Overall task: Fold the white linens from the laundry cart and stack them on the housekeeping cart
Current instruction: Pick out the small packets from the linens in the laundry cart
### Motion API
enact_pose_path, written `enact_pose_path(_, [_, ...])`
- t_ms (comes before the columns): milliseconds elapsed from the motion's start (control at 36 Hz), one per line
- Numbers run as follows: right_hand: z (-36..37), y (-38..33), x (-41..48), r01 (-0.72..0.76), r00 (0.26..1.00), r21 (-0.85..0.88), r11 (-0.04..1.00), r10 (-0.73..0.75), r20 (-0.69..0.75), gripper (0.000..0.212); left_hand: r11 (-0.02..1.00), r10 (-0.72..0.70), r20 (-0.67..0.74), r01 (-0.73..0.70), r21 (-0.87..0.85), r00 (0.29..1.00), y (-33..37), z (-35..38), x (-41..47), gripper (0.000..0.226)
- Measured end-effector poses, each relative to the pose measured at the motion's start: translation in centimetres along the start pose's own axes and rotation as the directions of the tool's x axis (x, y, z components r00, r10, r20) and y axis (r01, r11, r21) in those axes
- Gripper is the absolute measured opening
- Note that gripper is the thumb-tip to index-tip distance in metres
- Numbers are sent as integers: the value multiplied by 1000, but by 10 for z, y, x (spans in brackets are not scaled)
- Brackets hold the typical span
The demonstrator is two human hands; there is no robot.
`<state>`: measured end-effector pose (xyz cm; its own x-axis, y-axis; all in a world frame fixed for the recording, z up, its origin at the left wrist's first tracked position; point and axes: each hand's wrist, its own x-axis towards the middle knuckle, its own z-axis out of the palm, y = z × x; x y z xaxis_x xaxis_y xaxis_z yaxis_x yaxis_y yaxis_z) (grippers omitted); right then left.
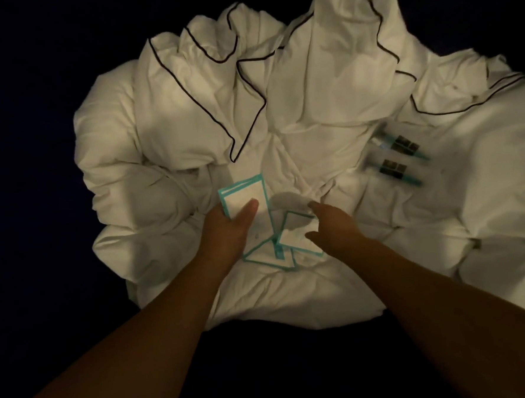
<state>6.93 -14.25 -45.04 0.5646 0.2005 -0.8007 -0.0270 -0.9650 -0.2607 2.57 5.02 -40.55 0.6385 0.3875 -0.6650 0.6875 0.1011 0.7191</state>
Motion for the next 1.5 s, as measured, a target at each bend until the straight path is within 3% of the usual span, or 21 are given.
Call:
enact_pose_path(111, [8, -1, 1, -5, 1000, -47, 999, 4, -10, 68, 1000, -18, 19, 18, 4, 1000, -3, -2, 1, 8])
enact_pose_path(222, [13, -2, 5, -18, 999, -31, 999, 17, -43, 40, 998, -42, 26, 41, 37, 999, -6, -4, 2, 7])
enact_pose_path(278, [12, -3, 4, -16, 998, 50, 999, 19, -60, 30, 999, -36, 27, 35, 40, 999, -6, -5, 3, 6])
enact_pose_path(333, [6, -4, 1, -6, 988, 246, 969, 43, -148, 24, 998, -41, 17, 40, 44, 999, -6, -6, 3, 10])
enact_pose_path(389, [-2, -7, -4, 67, 965, 514, 855, 76, -252, 11, 998, -64, 9, 64, 28, 998, -5, -7, 3, 10])
enact_pose_path(444, [-12, -18, -13, 144, 967, 789, 597, 85, -241, 8, 996, -93, 11, 93, -13, 996, -3, -6, 2, 10])
enact_pose_path(500, [-18, -30, -20, 160, 979, 911, 379, 54, -194, 8, 992, -115, 21, 116, -40, 993, 2, -3, 0, 8])
enact_pose_path(583, [-25, -46, -26, 182, 976, 910, 371, 42, -212, 17, 991, -105, 52, 109, -83, 993, 16, 6, -5, 11])
enact_pose_path(667, [-32, -59, -28, 230, 967, 935, 270, 49, -252, 21, 978, -133, 86, 145, -153, 987, 31, 13, -9, 24])
enact_pose_path(750, [-33, -71, -31, 295, 950, 905, 308, 5, -312, 20, 986, -56, 95, 71, -154, 994, 38, 14, -11, 6])
enact_pose_path(833, [-32, -71, -28, 325, 927, 874, 362, 61, -370, 11, 990, -29, 34, 33, -138, 999, 40, 9, -7, 11])
enact_pose_path(917, [-23, -50, -19, 259, 907, 727, 636, 99, -409, 17, 985, -27, -20, 23, -172, 999, 40, -2, -2, 10])
enact_pose_path(1000, [3, -34, -17, 151, 983, 414, 898, -93, -158, 39, 994, 3, -62, -10, -108, 998, 35, -14, -1, 9])
enact_pose_path(1056, [23, -32, -21, 130, 987, 204, 970, -146, 70, 55, 999, 21, -79, -25, -41, 997, 30, -20, -2, 9])
enact_pose_path(1222, [52, -44, -19, 172, 953, 128, 977, -198, 231, 71, 999, 27, -83, -23, 38, 996, 15, -34, 0, 14])
enact_pose_path(1278, [55, -45, -17, 180, 958, 50, 982, -186, 219, 53, 999, 19, -86, -16, 36, 996, 13, -37, 1, 12])
enact_pose_path(1361, [53, -46, -16, 155, 986, 1, 988, -155, 63, 34, 1000, 19, -115, -18, 9, 993, 11, -43, 4, 11])
enact_pose_path(1444, [43, -40, -12, 65, 982, 280, 958, -11, -190, 29, 998, -4, -158, -7, -65, 987, 12, -50, 7, 9])
enact_pose_path(1500, [28, -40, -13, 95, 950, 631, 770, 119, -288, 18, 995, -32, -169, 15, -98, 985, 12, -50, 8, 9])
